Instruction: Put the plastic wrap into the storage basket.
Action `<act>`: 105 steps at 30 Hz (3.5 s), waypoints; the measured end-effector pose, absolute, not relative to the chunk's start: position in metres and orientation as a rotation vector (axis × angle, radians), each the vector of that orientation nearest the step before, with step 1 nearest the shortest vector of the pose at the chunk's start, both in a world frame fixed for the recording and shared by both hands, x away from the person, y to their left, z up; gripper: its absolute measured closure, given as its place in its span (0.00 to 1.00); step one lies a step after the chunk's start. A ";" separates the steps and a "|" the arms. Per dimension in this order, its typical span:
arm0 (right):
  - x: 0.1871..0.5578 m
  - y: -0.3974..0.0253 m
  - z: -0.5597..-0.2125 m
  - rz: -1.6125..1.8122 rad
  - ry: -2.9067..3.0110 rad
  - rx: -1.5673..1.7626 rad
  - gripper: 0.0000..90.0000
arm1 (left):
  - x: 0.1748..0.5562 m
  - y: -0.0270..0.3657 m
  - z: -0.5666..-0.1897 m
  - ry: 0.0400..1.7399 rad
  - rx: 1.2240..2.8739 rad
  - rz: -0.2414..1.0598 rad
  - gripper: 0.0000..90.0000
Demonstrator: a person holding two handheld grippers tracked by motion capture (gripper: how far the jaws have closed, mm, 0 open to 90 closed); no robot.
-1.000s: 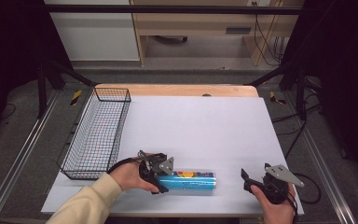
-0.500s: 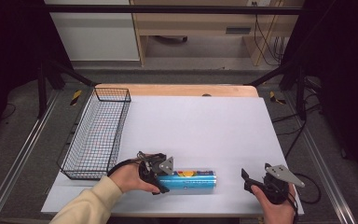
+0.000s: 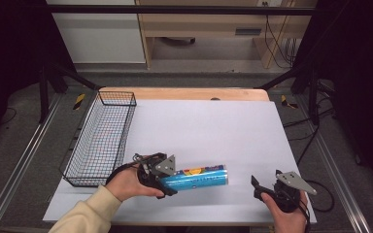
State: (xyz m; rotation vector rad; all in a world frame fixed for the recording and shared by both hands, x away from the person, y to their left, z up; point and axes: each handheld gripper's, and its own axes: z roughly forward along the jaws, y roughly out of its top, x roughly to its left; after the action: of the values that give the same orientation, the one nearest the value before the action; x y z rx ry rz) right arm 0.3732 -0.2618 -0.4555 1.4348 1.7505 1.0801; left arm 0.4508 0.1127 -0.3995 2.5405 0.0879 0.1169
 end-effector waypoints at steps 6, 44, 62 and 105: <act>0.373 -0.262 -0.456 1.078 1.748 1.440 0.13 | 0.448 0.119 -0.373 0.151 2.474 0.156 0.36; 0.371 -0.259 -0.458 1.058 1.757 1.428 0.14 | 0.433 0.226 -0.313 0.598 2.380 0.338 0.36; 0.367 -0.255 -0.455 1.054 1.759 1.398 0.14 | 0.426 0.248 -0.301 0.736 2.381 0.422 0.36; 0.366 -0.257 -0.455 1.043 1.737 1.409 0.15 | 0.442 0.293 -0.315 1.034 2.331 0.362 0.36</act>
State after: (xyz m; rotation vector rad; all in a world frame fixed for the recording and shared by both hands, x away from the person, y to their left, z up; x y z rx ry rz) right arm 0.3661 -0.2568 -0.4546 1.4089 1.7373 1.0433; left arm 0.4421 0.2931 -0.3149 2.3305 1.0340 0.3622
